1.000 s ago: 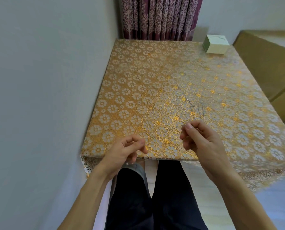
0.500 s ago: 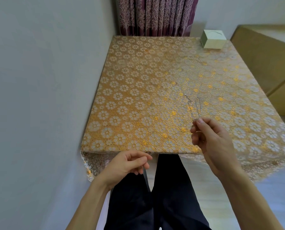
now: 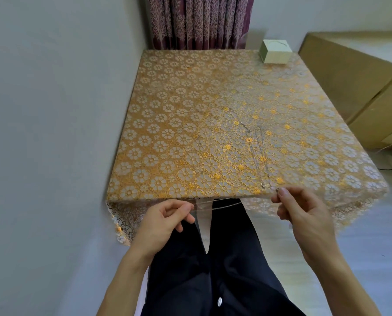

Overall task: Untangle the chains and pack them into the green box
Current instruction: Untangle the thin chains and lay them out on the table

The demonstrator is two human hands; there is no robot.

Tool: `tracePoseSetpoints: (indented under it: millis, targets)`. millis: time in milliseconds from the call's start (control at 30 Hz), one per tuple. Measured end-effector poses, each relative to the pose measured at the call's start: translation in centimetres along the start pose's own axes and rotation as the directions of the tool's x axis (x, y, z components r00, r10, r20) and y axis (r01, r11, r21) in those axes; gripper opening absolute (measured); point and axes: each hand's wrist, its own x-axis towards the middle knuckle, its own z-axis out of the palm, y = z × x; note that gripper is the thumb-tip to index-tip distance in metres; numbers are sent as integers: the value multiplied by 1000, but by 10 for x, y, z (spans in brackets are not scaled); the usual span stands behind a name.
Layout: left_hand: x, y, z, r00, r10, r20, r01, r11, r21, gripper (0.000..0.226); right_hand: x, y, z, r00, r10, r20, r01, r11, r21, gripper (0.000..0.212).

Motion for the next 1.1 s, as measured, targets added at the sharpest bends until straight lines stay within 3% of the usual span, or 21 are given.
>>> tracePoseSetpoints:
  millis: [267,467,700,900,1100]
  targets:
    - [-30,-23,53,986,-145,-84,128,975,-180,12,-70,61,-21,959,222,-176,-224,975,8,15]
    - [-30,-35,112,946,-304,110,305,952,7,14,-96,95,-41,873,411,-261,-415,909,45,19]
    - [21,-8,183,883,-417,216,374,902,213,11,-57,99,-85,755,547,-361,-537,832,138,11]
    - [58,78,230,858,-431,280,333,881,335,12,-15,37,-162,612,559,-559,-540,812,221,9]
    - [44,209,286,838,-384,387,257,905,340,10,-10,-81,-233,570,532,-626,-495,831,256,9]
